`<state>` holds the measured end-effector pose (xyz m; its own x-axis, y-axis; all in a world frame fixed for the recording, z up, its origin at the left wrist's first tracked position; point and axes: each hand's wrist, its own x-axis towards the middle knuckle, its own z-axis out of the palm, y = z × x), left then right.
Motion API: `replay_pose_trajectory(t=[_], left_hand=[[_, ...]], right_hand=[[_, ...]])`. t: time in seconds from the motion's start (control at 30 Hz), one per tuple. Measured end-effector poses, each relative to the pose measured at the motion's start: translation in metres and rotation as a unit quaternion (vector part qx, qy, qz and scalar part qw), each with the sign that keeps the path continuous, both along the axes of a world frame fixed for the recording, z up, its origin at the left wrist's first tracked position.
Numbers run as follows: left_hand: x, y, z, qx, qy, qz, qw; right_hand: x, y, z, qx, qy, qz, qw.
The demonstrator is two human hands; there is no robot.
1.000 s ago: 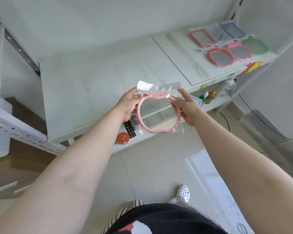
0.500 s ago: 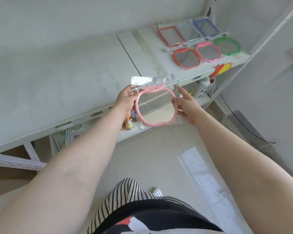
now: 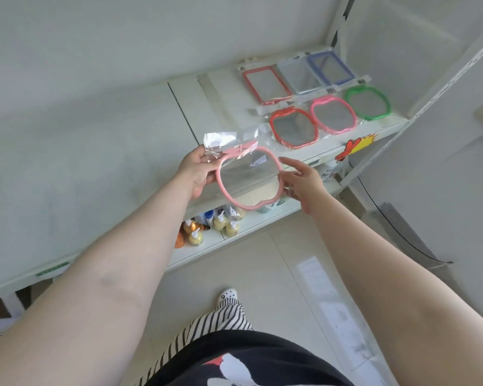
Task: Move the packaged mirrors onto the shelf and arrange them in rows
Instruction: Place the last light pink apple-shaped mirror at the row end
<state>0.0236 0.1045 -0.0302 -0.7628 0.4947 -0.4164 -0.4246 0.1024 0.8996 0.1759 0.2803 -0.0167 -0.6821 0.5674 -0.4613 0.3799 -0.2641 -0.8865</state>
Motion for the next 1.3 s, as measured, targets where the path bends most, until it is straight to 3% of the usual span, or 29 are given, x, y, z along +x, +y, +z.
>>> replay_pose_trajectory(t=[0.23, 0.47, 0.87, 1.13, 1.3], left_hand=[[-0.050, 0.037, 0.007, -0.011, 0.002, 0.004, 1.000], [-0.082, 0.066, 0.005, -0.052, 0.010, 0.077, 0.996], [-0.106, 0.116, -0.020, -0.142, -0.031, 0.176, 0.973], [-0.120, 0.124, -0.041, -0.186, -0.014, 0.177, 0.966], [-0.121, 0.124, -0.046, -0.281, 0.024, 0.173, 0.944]], right_hand=[[-0.056, 0.038, 0.002, -0.024, -0.007, -0.004, 1.000], [-0.101, 0.079, -0.006, -0.013, -0.002, 0.060, 0.998], [-0.157, 0.121, -0.051, 0.239, -0.125, 0.157, 0.950], [-0.169, 0.124, -0.059, 0.329, -0.145, 0.199, 0.912], [-0.168, 0.122, -0.062, 0.357, -0.169, 0.217, 0.893]])
